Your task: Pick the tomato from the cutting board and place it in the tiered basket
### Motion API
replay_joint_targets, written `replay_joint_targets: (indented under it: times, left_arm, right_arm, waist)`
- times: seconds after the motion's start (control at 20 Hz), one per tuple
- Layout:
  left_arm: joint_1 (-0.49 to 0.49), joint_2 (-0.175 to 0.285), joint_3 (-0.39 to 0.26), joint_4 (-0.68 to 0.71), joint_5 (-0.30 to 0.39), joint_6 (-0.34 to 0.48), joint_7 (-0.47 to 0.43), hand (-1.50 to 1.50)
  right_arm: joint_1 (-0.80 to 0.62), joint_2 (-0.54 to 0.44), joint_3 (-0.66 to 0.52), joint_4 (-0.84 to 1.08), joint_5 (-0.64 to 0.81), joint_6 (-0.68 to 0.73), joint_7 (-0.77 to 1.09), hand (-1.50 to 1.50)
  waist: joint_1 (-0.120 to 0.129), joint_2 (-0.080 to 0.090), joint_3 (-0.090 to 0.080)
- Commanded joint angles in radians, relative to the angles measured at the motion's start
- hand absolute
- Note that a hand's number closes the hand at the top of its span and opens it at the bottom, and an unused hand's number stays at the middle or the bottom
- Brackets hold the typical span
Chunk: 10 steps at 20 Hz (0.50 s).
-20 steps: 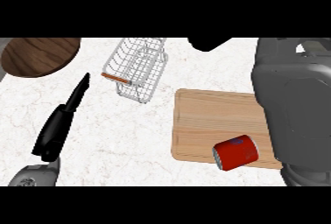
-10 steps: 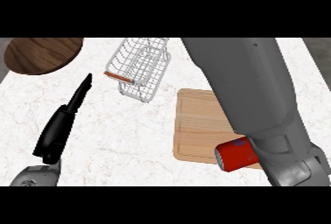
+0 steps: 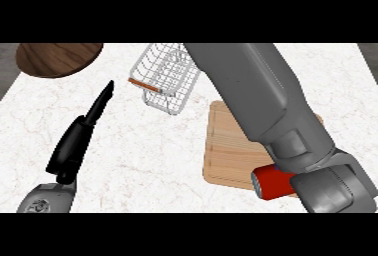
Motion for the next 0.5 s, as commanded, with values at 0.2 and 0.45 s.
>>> replay_joint_targets:
  times: [0.2, 0.45]
  left_arm:
    - [-0.017, -0.004, -0.008, 0.045, 0.002, -0.014, -0.045, 0.0]
    - [-0.086, -0.013, 0.008, 0.039, 0.005, -0.007, 0.004, 0.0]
  right_arm:
    - [0.022, 0.002, -0.028, 0.158, -0.213, -0.158, -0.27, -1.5]
    - [-0.01, 0.002, -0.063, 0.159, -0.298, -0.338, -0.383, -1.5]
  waist:
    - [0.032, 0.013, 0.0]
    - [0.033, 0.01, 0.0]
